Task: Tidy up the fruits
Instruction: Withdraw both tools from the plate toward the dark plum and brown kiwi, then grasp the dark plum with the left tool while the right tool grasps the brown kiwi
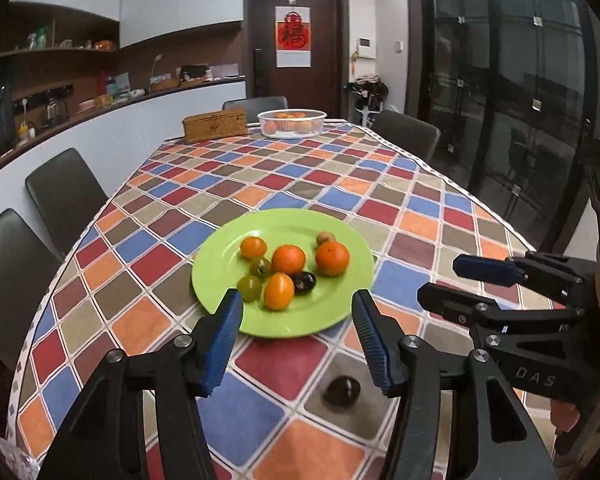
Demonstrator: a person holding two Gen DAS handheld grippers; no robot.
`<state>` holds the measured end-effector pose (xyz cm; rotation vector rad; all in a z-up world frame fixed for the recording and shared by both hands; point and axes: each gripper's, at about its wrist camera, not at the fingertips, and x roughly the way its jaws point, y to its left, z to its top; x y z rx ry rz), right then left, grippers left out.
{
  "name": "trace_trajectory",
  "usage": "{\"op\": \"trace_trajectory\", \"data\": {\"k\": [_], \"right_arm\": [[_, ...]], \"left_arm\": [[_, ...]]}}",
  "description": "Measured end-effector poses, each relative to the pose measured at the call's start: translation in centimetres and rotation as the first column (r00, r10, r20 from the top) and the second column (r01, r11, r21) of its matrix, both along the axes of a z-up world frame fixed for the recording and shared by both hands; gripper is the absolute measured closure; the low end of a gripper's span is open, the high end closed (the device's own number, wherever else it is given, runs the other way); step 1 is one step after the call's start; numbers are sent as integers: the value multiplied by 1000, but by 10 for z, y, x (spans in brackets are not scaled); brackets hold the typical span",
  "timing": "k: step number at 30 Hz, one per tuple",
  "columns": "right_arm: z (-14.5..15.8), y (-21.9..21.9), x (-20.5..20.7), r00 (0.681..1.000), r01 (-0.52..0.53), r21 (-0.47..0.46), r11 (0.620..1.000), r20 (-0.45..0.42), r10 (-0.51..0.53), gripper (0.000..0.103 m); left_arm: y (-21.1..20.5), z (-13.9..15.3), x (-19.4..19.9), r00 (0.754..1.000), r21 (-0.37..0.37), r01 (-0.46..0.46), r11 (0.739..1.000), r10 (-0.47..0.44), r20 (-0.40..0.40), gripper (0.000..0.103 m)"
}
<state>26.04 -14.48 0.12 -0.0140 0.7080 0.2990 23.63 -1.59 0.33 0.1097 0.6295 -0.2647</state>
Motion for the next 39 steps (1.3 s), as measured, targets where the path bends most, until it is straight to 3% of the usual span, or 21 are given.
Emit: {"op": "trace_trajectory", "data": {"k": [15,28,39], "right_arm": [[-37,-18,-36,993,68,41,997,-101,-63,54],[-65,-8,-43,985,45,-7,999,-166,-46,54],[-75,2,-36,983,18,-38,999,-183,-24,56]], "left_arm": [[-17,-35,-27,989,75,142,987,-139,-49,43],[-24,-71,-22,958,137,267,954,-248,-141,43],[-26,-84,1,943,110,294,949,-269,-198,52]]}}
